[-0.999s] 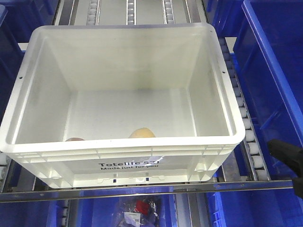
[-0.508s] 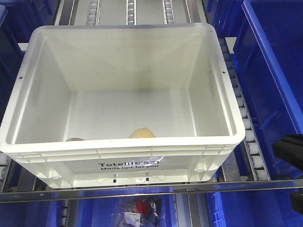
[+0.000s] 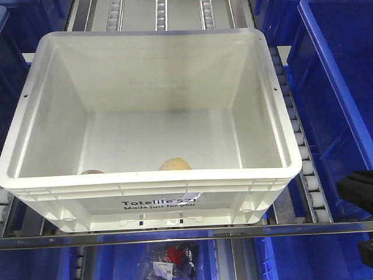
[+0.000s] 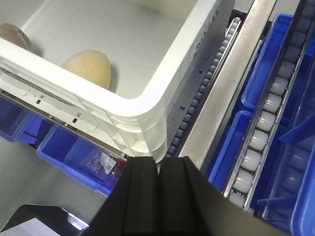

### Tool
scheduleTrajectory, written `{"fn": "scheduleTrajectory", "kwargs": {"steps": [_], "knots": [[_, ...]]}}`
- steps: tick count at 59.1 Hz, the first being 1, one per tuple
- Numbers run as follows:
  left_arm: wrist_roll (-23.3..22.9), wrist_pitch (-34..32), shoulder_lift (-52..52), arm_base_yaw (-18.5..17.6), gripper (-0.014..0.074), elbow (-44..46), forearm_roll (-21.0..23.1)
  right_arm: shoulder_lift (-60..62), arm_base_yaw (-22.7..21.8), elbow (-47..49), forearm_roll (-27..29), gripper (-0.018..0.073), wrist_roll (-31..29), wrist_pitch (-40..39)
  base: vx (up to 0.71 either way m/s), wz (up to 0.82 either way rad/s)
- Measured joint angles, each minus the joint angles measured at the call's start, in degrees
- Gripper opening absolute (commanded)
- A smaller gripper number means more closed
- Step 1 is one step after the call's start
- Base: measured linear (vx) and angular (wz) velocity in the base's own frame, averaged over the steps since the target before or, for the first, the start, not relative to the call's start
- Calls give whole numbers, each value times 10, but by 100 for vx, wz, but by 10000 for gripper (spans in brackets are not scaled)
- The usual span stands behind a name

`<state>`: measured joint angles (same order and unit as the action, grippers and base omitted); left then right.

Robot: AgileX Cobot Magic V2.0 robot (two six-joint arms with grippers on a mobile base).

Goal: Place moving items into box and shelve

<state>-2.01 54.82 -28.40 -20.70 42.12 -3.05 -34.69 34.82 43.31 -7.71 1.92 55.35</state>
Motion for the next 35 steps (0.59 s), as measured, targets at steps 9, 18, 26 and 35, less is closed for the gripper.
{"fn": "scheduleTrajectory", "kwargs": {"steps": [9, 18, 26, 35], "knots": [[1, 1, 16, 11, -22, -1, 1, 0, 0, 0, 0, -15, 0, 1, 0, 0], [1, -72, 89, 78, -22, -58, 1, 0, 0, 0, 0, -15, 0, 1, 0, 0], [1, -205, 164, 140, -22, -187, 1, 0, 0, 0, 2, -15, 0, 2, 0, 0], [2, -338, 234, 179, -22, -325, 1, 0, 0, 0, 2, -15, 0, 2, 0, 0]]}}
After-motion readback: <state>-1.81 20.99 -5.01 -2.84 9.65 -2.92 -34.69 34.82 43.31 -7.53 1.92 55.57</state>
